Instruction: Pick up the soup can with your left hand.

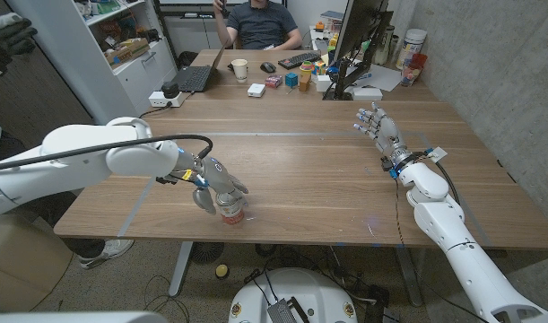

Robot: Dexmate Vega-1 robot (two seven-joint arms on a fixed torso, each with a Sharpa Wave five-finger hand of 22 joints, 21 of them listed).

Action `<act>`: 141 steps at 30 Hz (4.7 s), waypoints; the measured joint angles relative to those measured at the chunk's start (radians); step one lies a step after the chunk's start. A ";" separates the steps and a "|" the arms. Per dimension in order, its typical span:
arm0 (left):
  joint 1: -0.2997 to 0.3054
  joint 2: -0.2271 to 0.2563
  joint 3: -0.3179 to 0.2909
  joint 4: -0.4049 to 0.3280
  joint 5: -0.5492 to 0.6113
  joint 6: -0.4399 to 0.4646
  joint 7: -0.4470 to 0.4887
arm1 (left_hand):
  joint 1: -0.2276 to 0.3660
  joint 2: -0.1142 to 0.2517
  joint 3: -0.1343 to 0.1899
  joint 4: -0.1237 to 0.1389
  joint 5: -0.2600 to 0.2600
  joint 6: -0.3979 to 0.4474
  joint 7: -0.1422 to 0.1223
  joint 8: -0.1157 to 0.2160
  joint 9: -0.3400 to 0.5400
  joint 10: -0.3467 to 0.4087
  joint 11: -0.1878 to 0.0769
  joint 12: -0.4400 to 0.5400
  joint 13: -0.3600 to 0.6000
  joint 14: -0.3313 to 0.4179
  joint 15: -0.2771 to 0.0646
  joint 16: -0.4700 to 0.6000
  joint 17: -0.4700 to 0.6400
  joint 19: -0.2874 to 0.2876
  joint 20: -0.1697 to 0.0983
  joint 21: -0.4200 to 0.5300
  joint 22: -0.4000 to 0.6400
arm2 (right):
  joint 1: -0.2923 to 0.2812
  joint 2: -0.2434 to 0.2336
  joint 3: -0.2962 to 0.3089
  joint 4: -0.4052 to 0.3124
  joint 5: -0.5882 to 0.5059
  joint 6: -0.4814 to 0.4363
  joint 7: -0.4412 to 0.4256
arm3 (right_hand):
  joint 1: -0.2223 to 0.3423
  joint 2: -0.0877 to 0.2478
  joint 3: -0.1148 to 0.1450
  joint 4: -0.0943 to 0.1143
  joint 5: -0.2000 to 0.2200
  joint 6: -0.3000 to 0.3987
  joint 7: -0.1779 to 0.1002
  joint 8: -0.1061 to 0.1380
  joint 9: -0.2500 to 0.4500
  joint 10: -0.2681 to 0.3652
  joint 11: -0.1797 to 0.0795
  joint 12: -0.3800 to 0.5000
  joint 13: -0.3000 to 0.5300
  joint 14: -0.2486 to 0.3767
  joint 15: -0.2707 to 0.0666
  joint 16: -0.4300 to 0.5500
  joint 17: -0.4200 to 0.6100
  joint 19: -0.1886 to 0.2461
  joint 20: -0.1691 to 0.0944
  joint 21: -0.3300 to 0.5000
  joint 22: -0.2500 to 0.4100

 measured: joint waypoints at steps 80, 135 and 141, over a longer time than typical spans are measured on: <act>0.437 0.013 -0.369 -0.060 0.249 0.230 0.420 | 0.310 -0.018 -0.091 -0.026 -0.019 0.466 0.056 0.096 0.016 0.474 0.011 0.230 0.098 0.584 0.003 0.174 0.102 0.601 -0.391 0.408 0.005 | 0.035 0.010 -0.021 0.040 -0.007 0.005 -0.017 | 0.000 0.000 -0.005 0.000 0.011 0.003 0.004 0.000 0.000 0.003 0.003 0.000 0.000 0.010 0.010 0.000 0.000 0.018 0.018 0.008 0.000; 0.326 -0.385 -0.574 -0.102 0.382 -0.010 0.232 | 0.301 -0.009 -0.092 -0.026 -0.023 0.494 0.047 0.062 0.018 0.527 0.018 0.230 0.102 0.620 0.014 0.162 0.092 0.601 -0.391 0.463 0.002 | 0.094 0.049 0.004 0.157 0.015 0.079 0.017 | 0.000 0.000 -0.009 -0.004 0.019 0.003 0.004 0.000 0.000 0.003 0.003 0.000 0.000 0.010 0.010 0.000 0.000 0.018 0.018 0.008 0.000; 0.309 -0.390 -0.570 -0.100 0.383 -0.014 0.227 | 0.301 -0.009 -0.093 -0.025 -0.023 0.494 0.047 0.062 0.018 0.531 0.018 0.228 0.102 0.620 0.014 0.162 0.090 0.601 -0.391 0.463 0.002 | 0.099 0.053 0.004 0.168 0.015 0.085 0.017 | 0.000 0.000 -0.009 -0.004 0.019 0.003 0.004 0.000 0.000 0.003 0.003 0.000 0.000 0.010 0.010 0.000 0.000 0.018 0.018 0.008 0.000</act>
